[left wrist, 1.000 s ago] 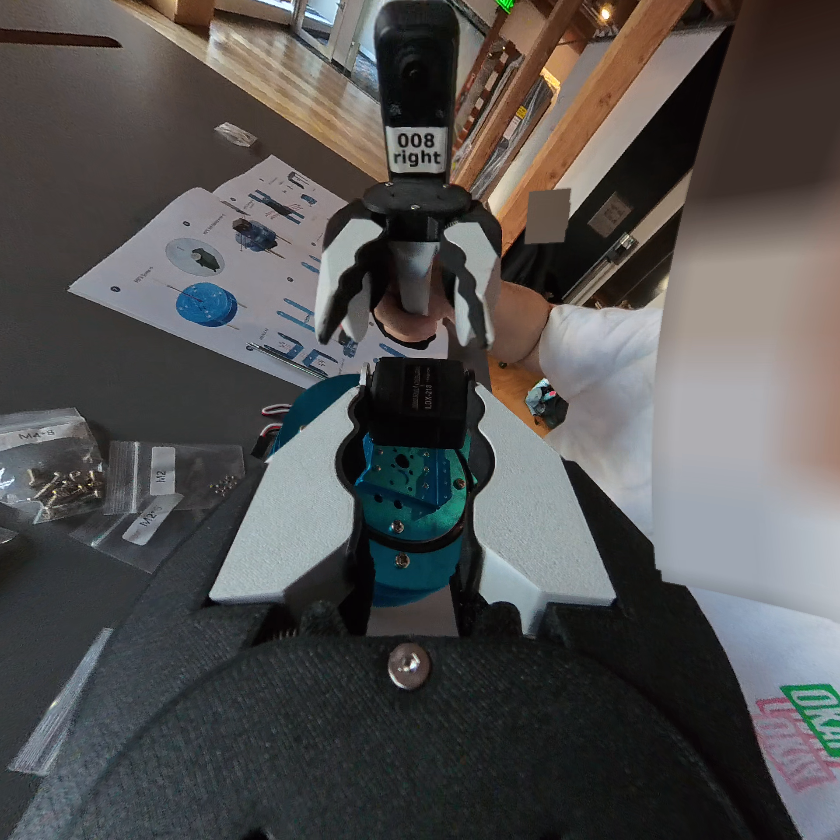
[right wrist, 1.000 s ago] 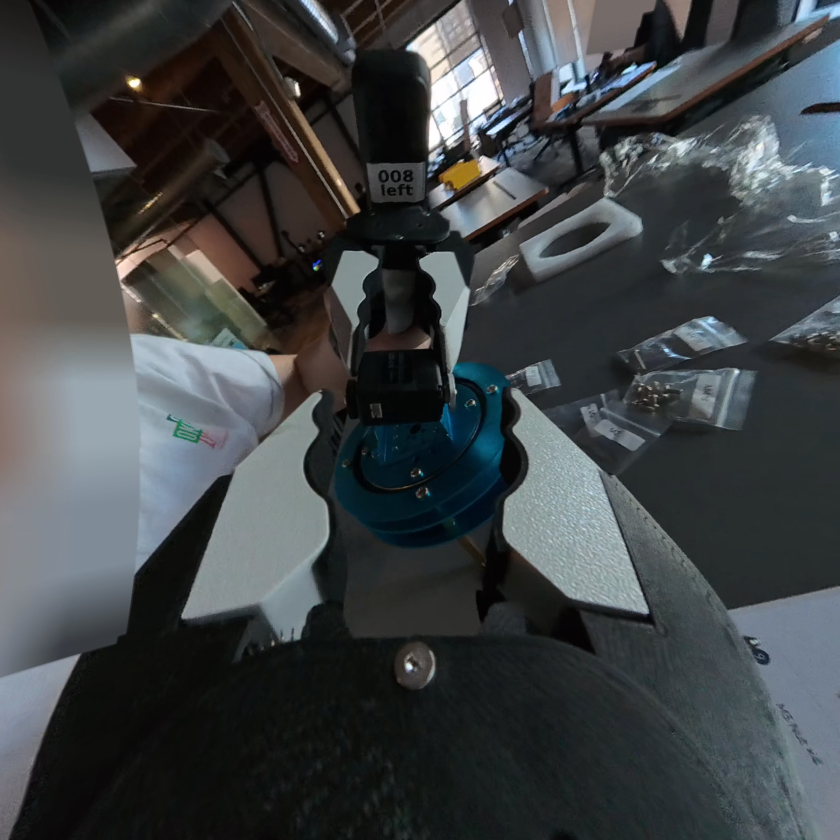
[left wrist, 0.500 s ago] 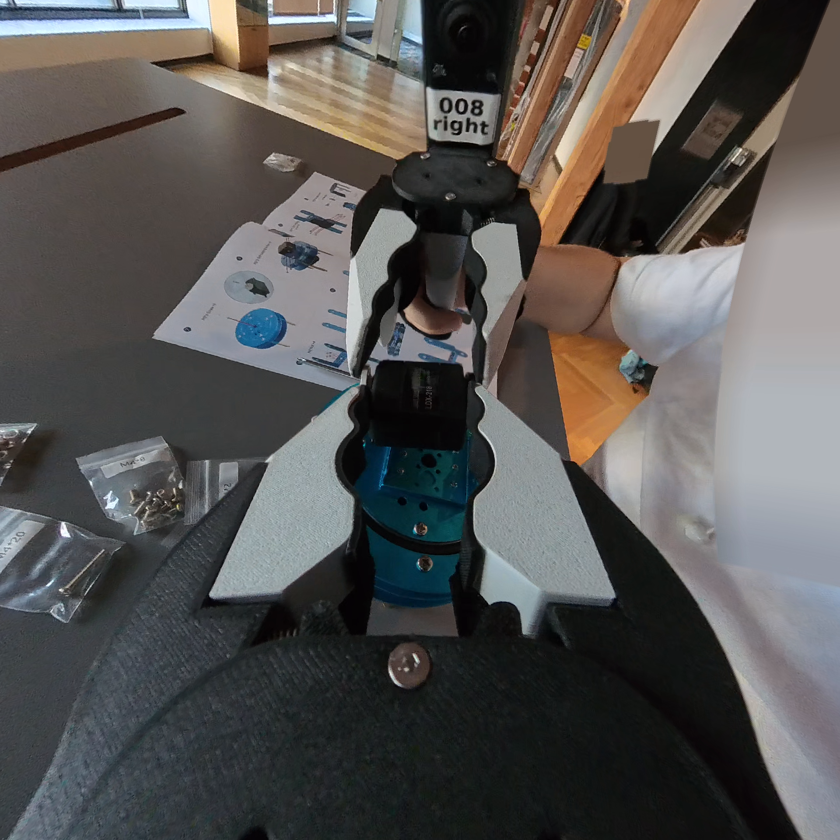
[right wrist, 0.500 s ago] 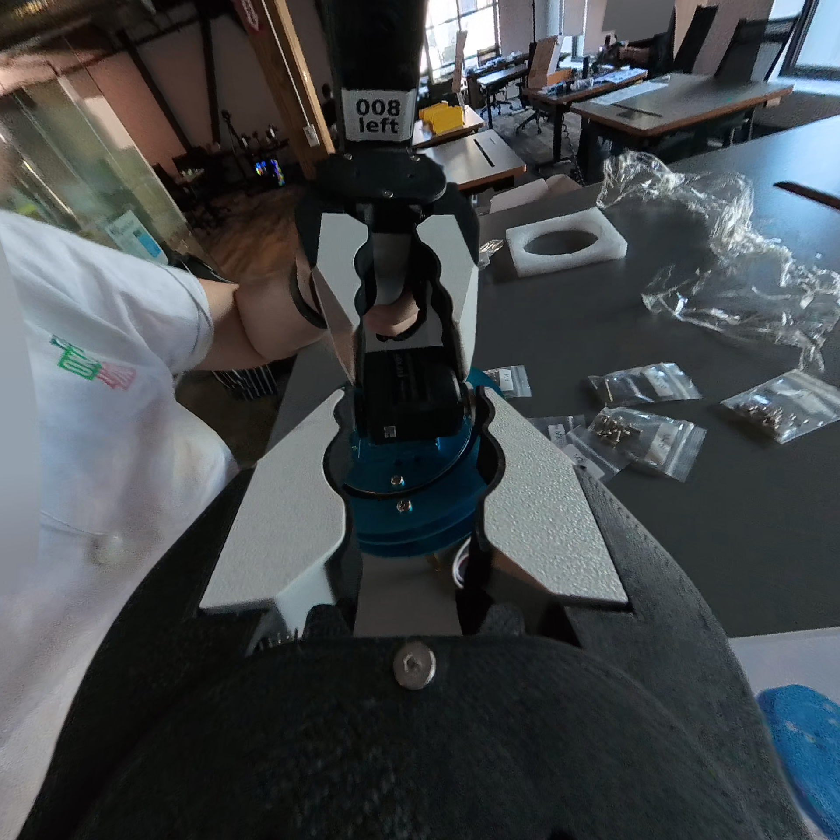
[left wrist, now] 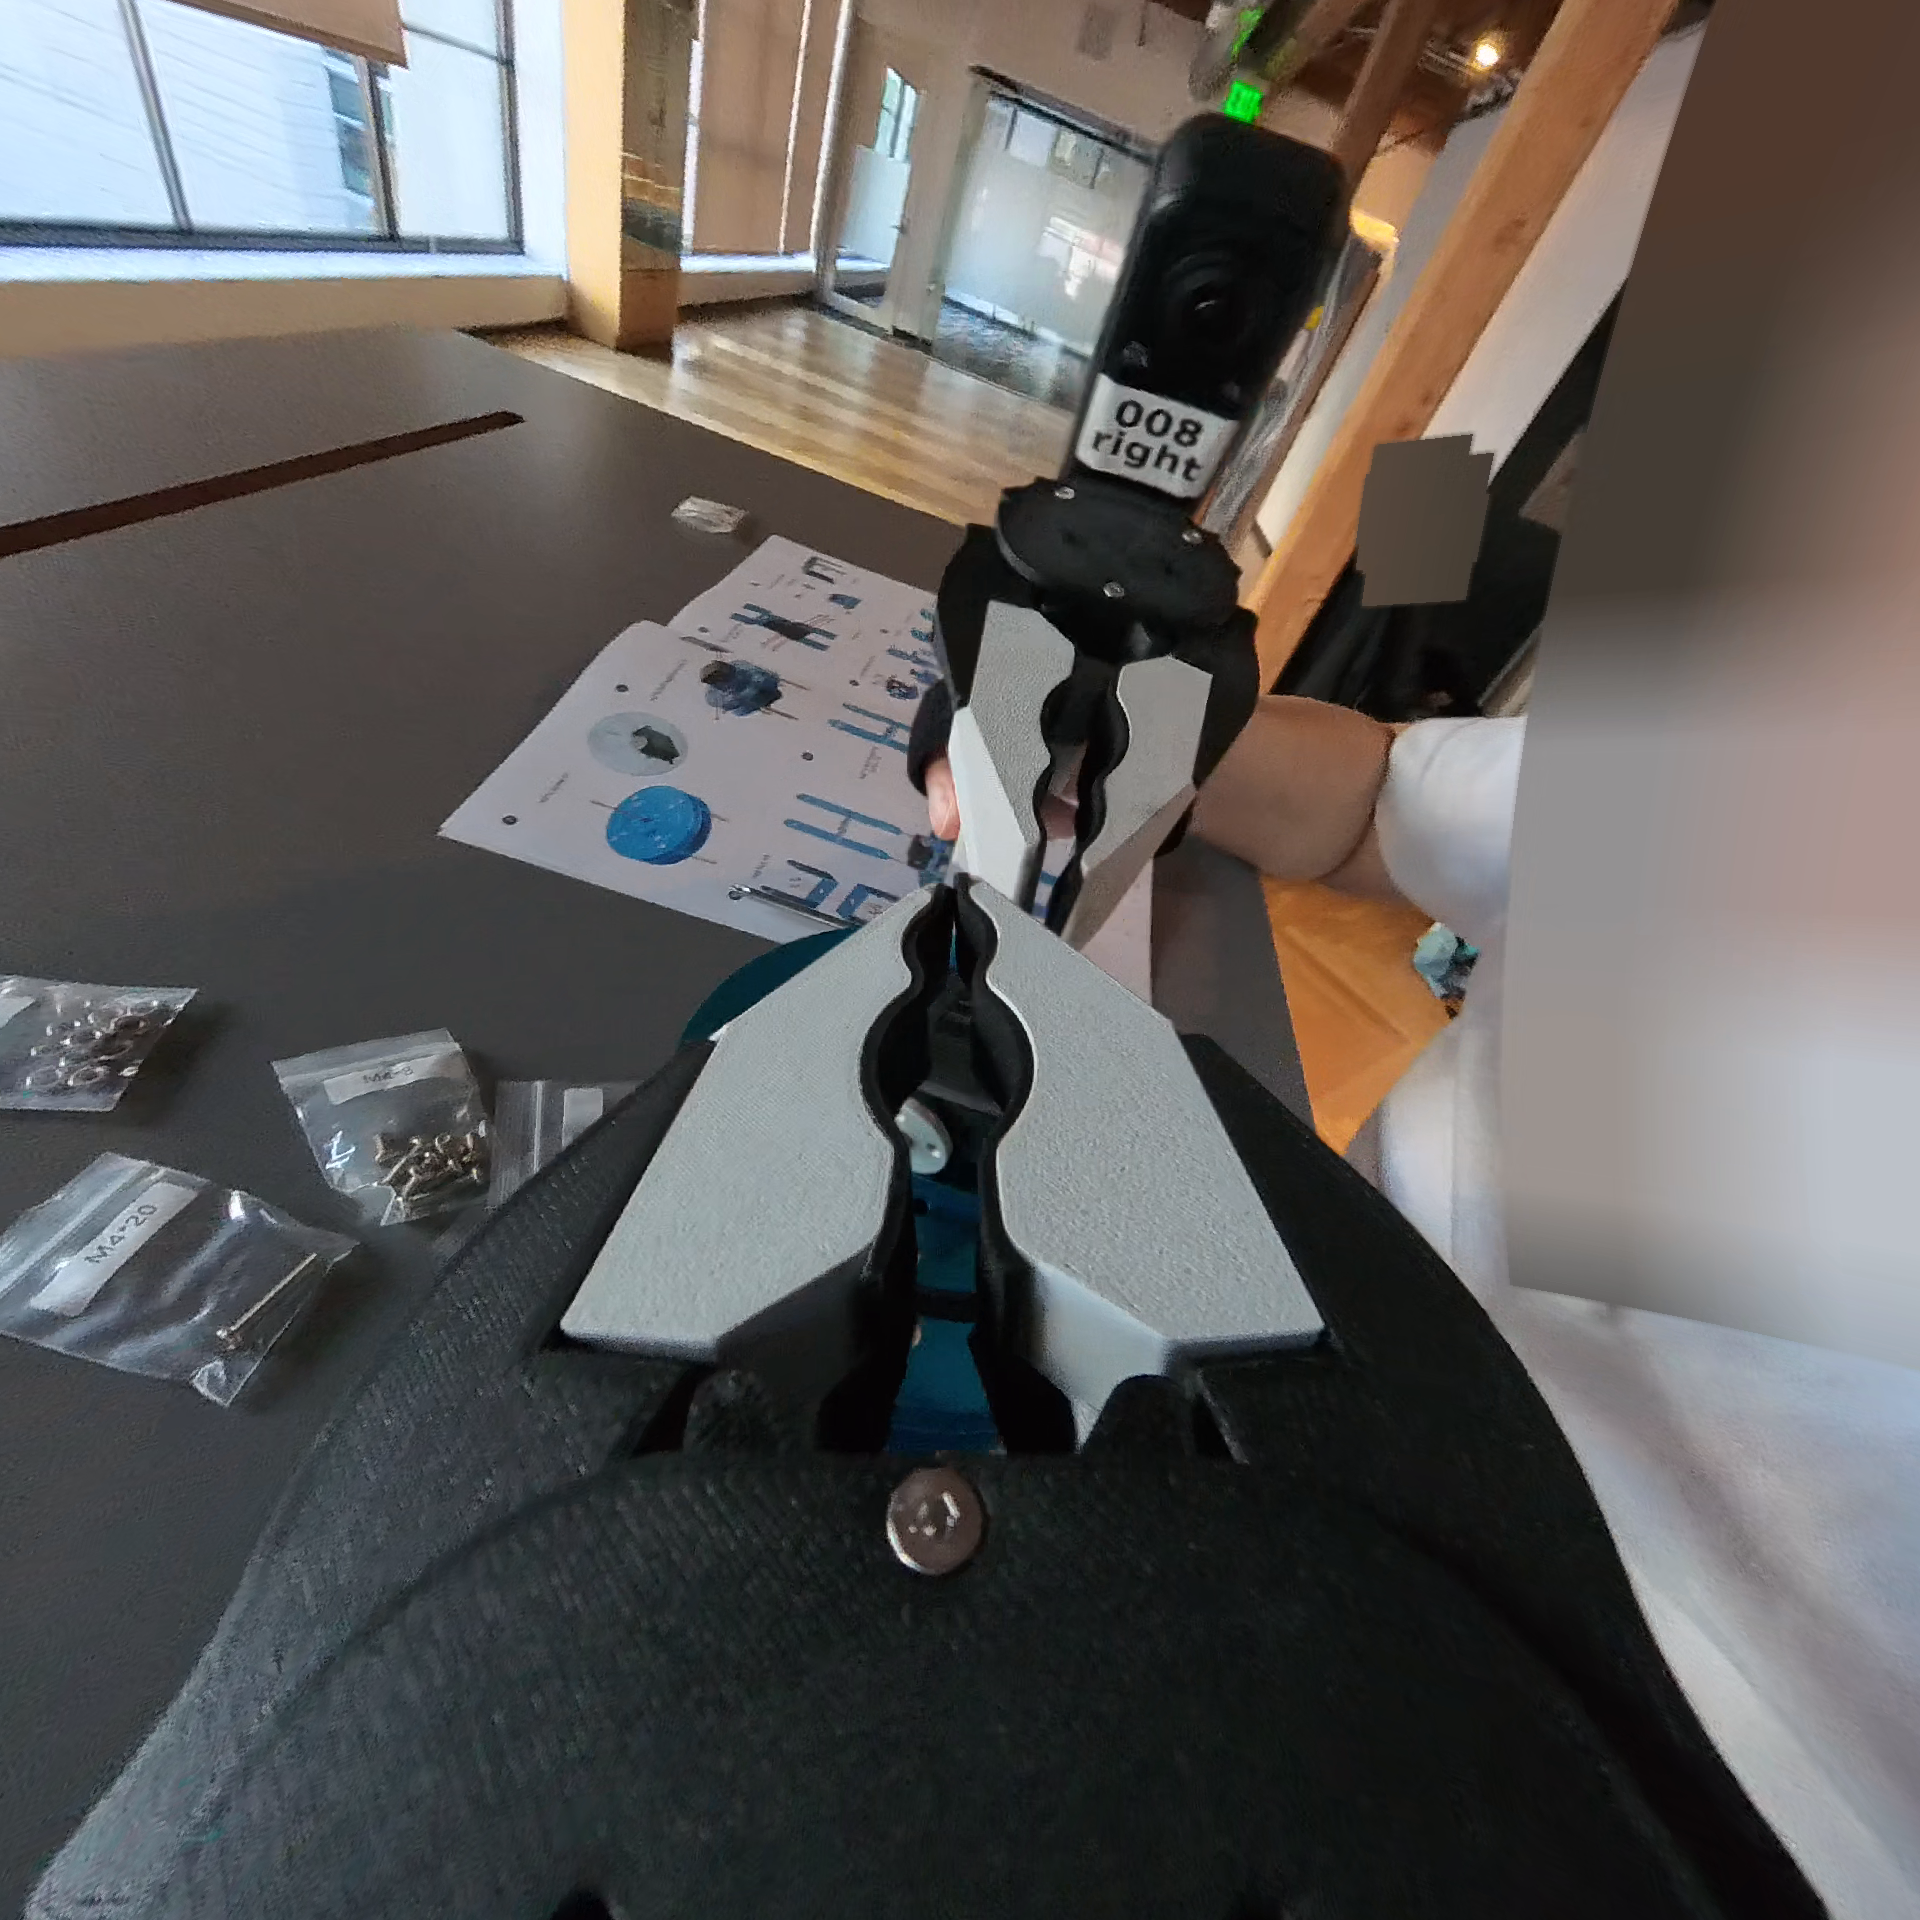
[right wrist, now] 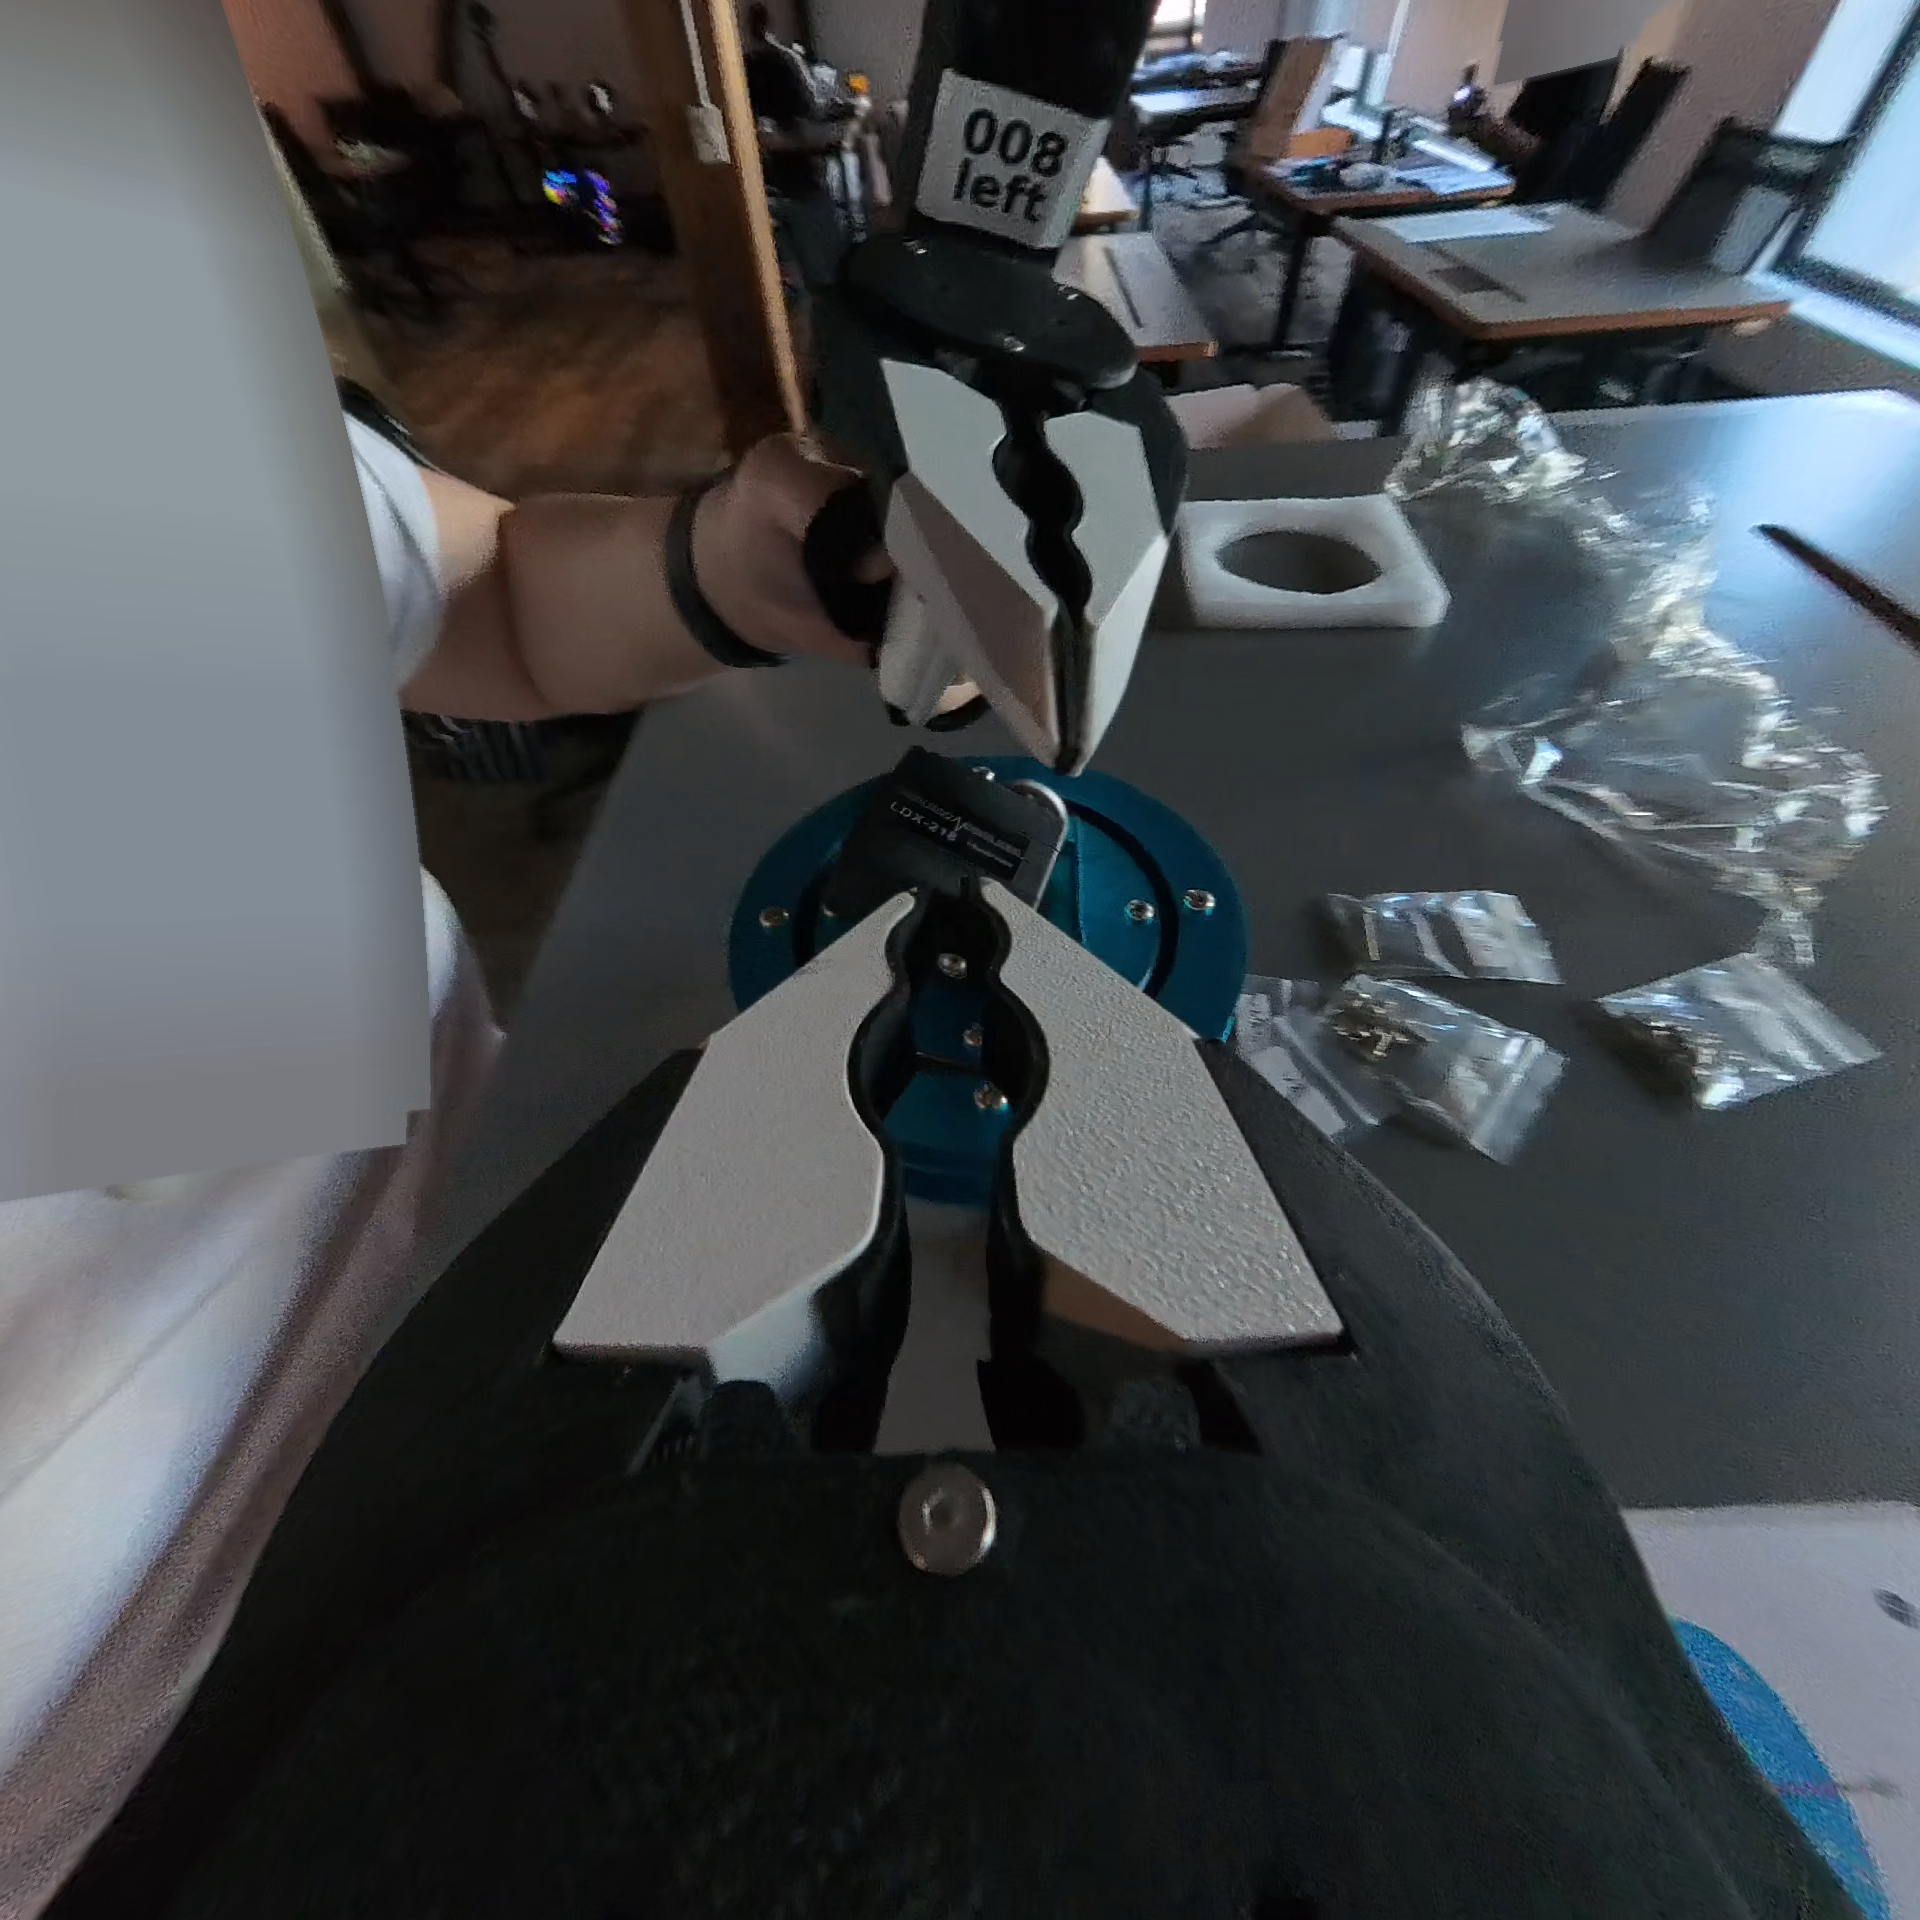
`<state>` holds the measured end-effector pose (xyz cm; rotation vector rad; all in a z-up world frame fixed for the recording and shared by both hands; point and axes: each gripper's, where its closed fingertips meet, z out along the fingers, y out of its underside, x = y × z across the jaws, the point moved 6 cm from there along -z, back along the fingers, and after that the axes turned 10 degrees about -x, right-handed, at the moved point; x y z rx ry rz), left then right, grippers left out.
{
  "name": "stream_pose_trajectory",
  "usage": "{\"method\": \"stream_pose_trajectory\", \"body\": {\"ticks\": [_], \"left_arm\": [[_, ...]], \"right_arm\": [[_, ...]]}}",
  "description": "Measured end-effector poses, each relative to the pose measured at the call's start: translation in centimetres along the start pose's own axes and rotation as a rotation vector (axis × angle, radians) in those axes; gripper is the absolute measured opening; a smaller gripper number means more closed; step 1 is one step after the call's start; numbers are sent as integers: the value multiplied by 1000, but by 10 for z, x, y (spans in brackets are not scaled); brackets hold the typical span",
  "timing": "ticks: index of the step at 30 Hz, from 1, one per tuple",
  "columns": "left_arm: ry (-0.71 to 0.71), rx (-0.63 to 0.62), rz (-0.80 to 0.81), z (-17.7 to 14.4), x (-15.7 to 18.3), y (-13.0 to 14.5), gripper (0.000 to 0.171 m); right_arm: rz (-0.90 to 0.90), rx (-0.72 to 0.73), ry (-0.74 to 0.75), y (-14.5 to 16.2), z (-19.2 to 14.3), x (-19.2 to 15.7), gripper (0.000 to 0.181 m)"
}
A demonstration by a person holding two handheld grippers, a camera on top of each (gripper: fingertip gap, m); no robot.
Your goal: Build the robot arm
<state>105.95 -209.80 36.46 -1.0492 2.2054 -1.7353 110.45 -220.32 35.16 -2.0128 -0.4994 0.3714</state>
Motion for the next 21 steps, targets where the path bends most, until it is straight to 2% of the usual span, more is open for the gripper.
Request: {"method": "stream_pose_trajectory", "body": {"ticks": [2,6,8,9,10,12,15,16,19,21], "left_arm": [[-2,26,-7,1,0,0,5],[-63,93,-32,-20,-3,-12,53],[-42,120,-105,-29,6,-19,66],[-66,132,-140,-32,11,-22,78],[-107,118,-162,-34,16,-21,82],[-277,76,-184,-37,25,-12,90],[-565,99,-144,-37,44,-2,94],[-632,112,-122,-31,51,1,94],[-839,52,-91,-10,58,15,94],[-915,8,-94,3,57,22,88]], "right_arm": [[1,7,10,1,0,1,4],[74,60,-60,-1,-2,3,17],[62,76,-58,0,-7,6,21],[47,79,-49,1,-10,9,23],[41,77,-34,3,-13,13,24],[69,72,-50,6,-18,22,27],[46,24,-272,1,-20,19,38],[-32,-34,-288,1,-19,21,42],[-345,-184,-275,-1,-11,34,50],[-396,-236,-366,-7,-3,35,45]]}}
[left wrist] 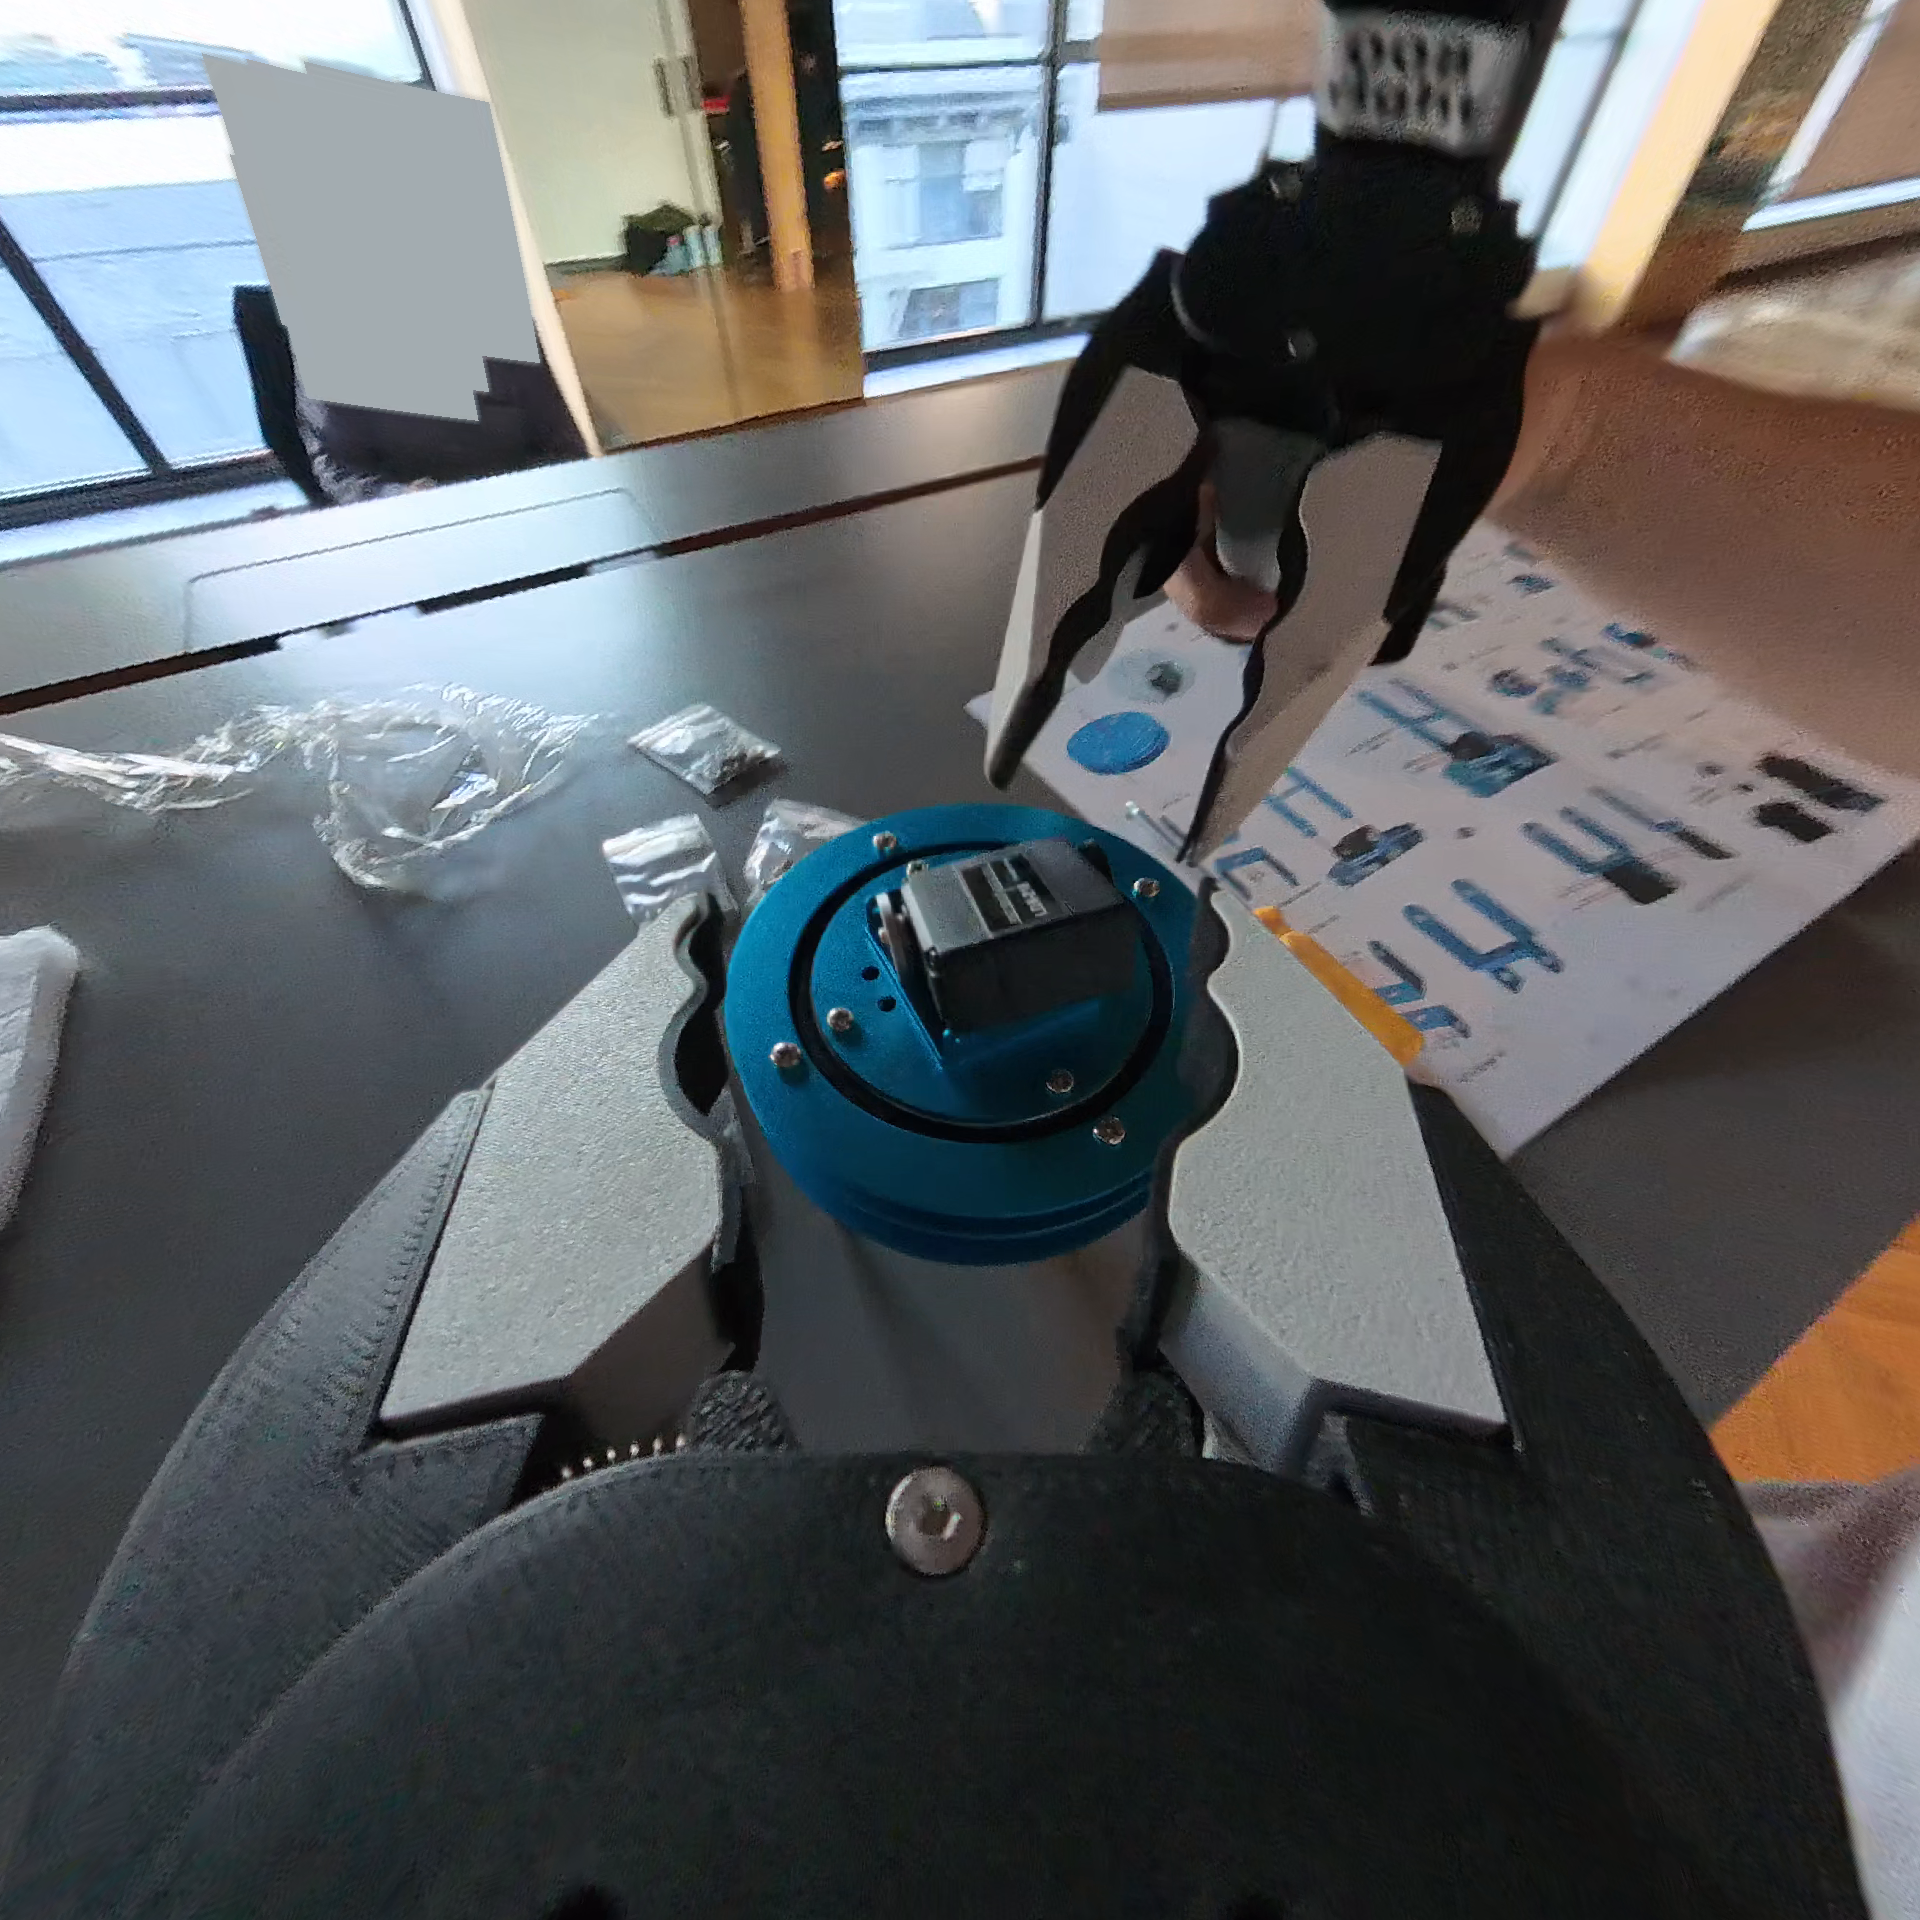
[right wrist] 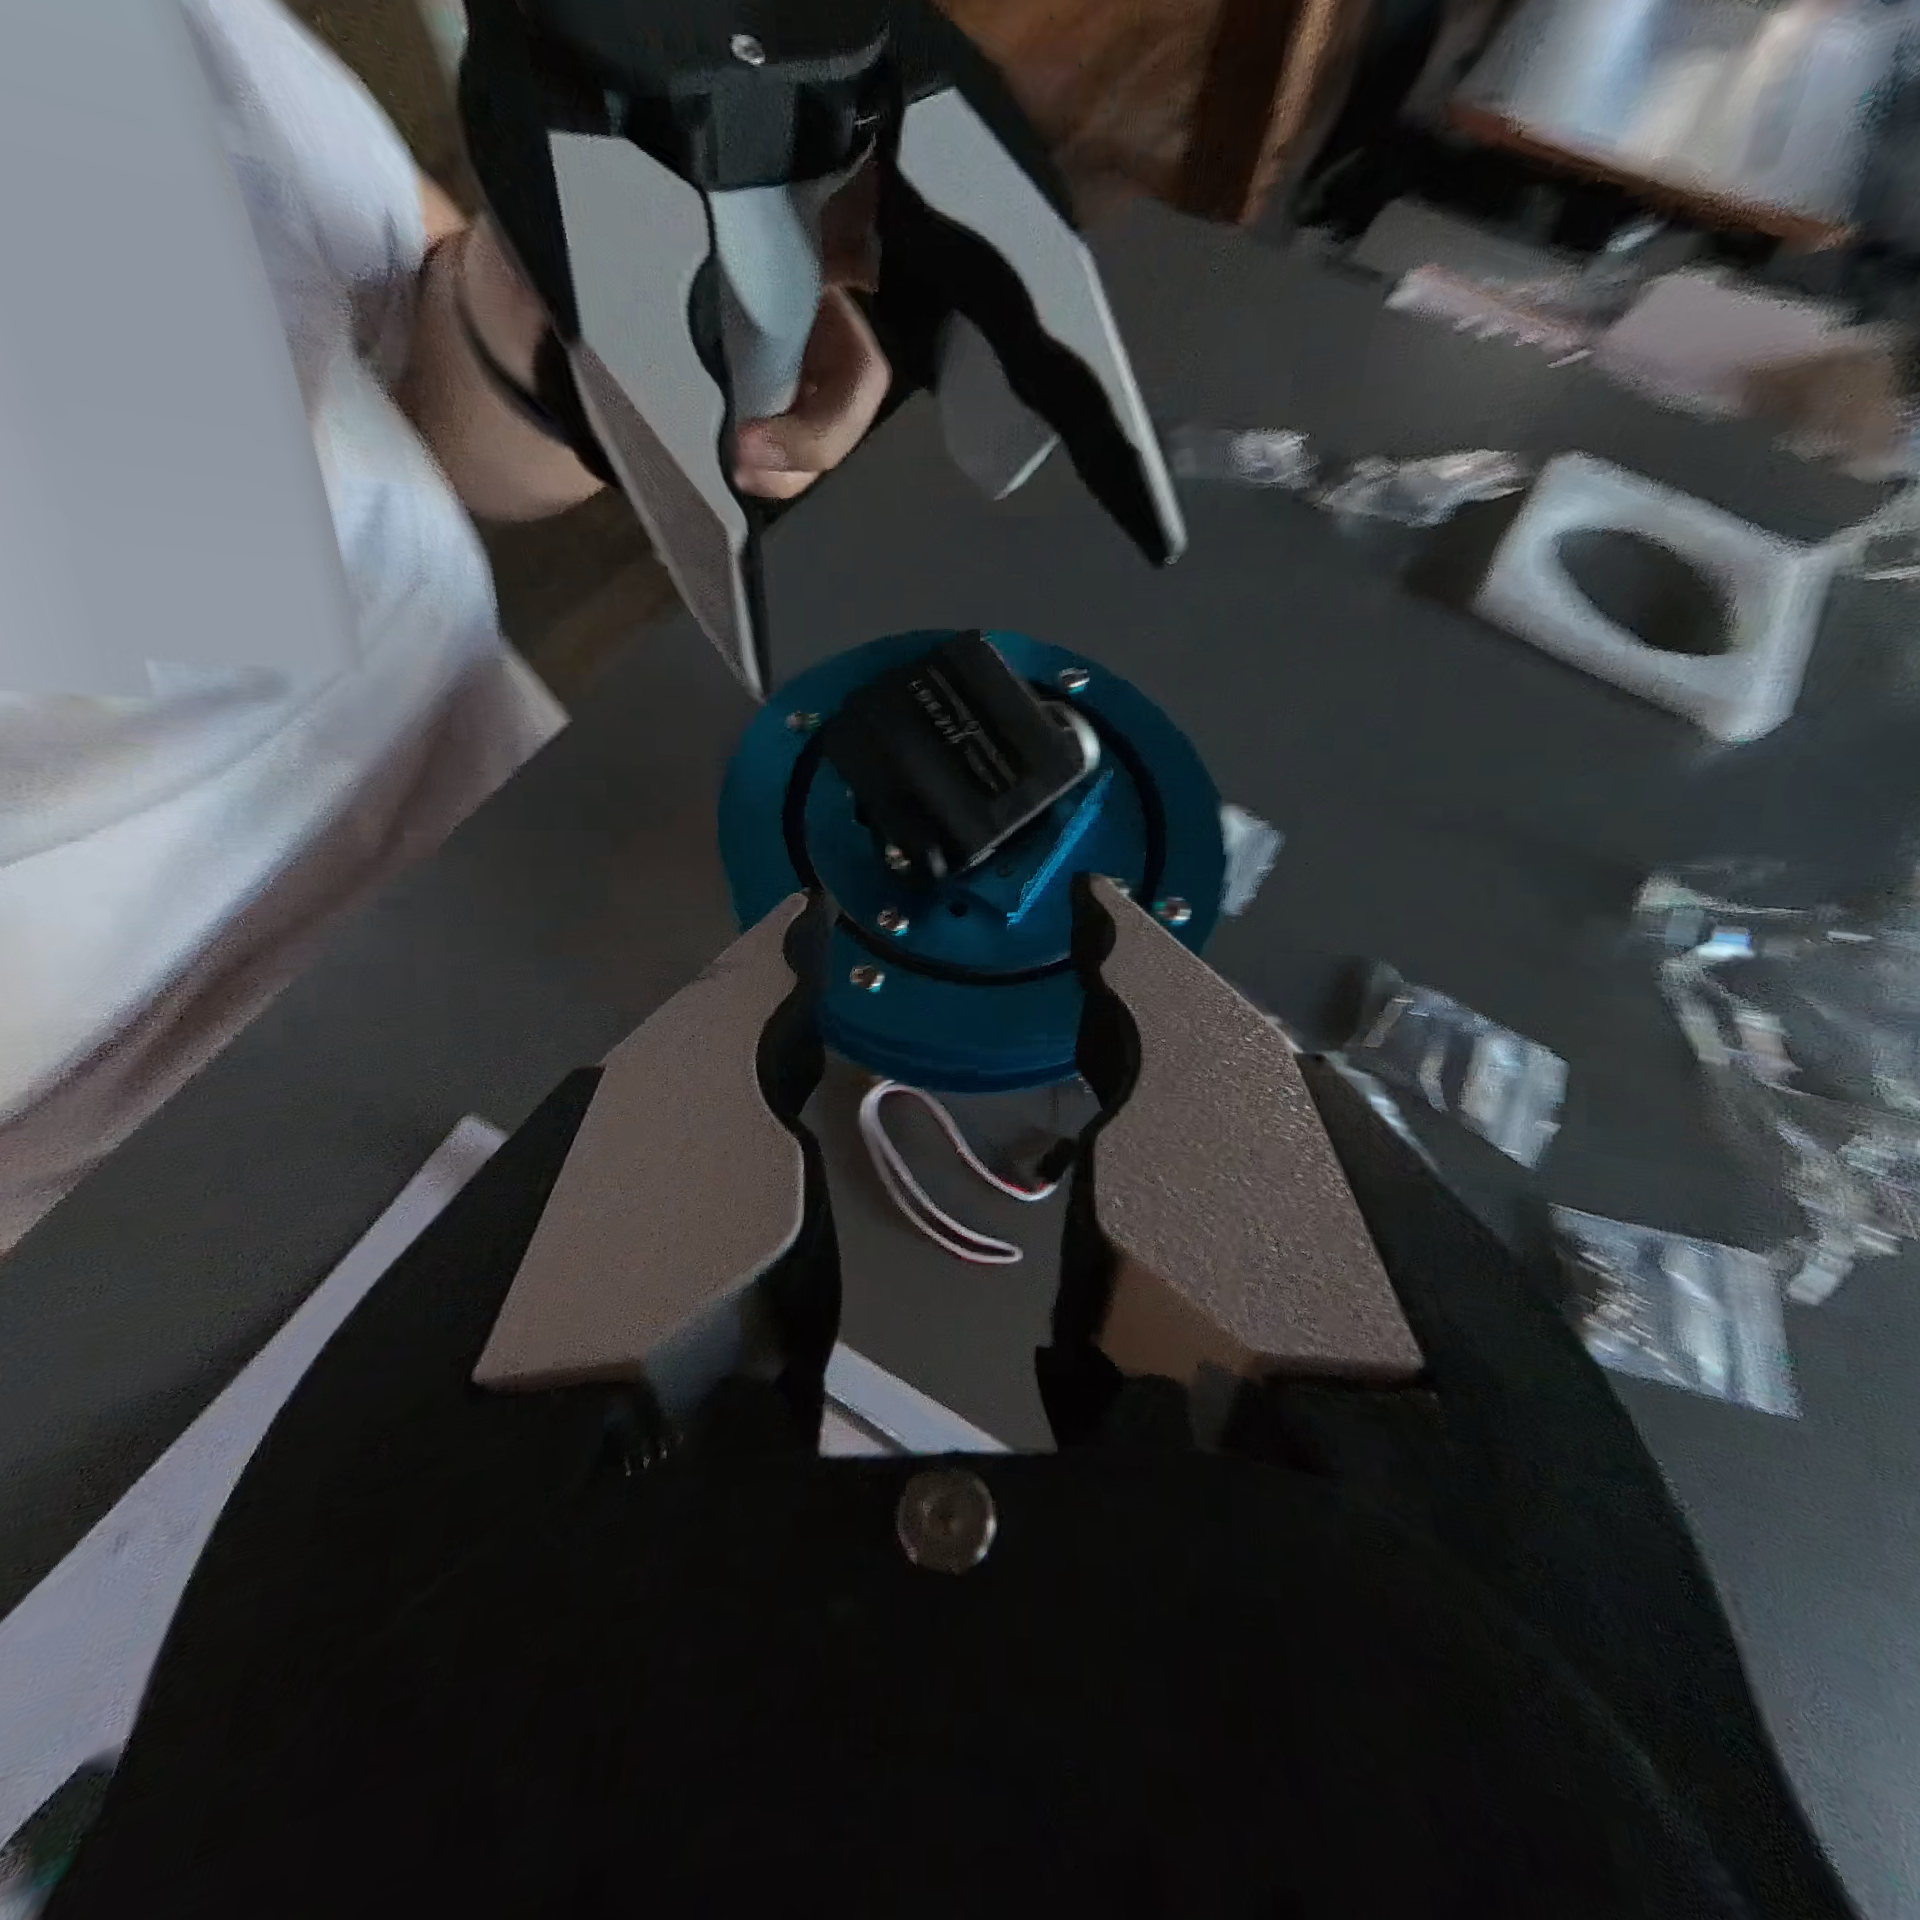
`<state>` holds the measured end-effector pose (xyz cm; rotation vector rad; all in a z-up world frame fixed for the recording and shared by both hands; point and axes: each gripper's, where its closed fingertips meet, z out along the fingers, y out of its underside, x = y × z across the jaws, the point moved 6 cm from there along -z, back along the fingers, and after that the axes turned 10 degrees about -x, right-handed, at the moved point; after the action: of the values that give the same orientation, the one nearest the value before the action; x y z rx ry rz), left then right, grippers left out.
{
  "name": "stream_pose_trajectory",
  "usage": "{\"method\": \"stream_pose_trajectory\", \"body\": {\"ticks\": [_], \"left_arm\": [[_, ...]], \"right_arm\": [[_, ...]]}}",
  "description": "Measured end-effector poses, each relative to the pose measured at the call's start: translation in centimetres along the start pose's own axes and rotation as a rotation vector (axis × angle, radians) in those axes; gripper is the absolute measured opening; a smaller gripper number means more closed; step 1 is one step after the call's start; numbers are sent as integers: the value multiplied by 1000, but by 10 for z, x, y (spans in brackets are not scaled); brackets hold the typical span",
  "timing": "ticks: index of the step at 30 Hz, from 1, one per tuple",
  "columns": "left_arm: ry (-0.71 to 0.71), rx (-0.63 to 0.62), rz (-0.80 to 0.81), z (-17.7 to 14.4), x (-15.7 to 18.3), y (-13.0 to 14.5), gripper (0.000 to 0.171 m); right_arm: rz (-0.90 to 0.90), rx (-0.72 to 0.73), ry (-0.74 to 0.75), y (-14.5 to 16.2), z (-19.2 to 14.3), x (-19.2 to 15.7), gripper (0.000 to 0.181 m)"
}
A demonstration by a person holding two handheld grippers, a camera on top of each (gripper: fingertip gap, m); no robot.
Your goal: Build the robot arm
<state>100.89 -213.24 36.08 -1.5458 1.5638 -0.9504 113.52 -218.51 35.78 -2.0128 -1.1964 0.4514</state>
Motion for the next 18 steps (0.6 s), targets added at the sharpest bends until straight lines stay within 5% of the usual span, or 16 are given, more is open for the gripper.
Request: {"method": "stream_pose_trajectory", "body": {"ticks": [3,7,9,18], "left_arm": [[-114,-74,9,13,6,11,81],[-196,-90,43,15,17,18,68],[-206,-62,80,15,23,16,48],[-138,-69,-2,21,16,9,49]], "right_arm": [[76,-128,-138,3,15,9,44],[71,-104,-185,2,22,8,45],[72,-90,-174,3,21,10,41],[148,-51,-103,5,18,10,27]]}}
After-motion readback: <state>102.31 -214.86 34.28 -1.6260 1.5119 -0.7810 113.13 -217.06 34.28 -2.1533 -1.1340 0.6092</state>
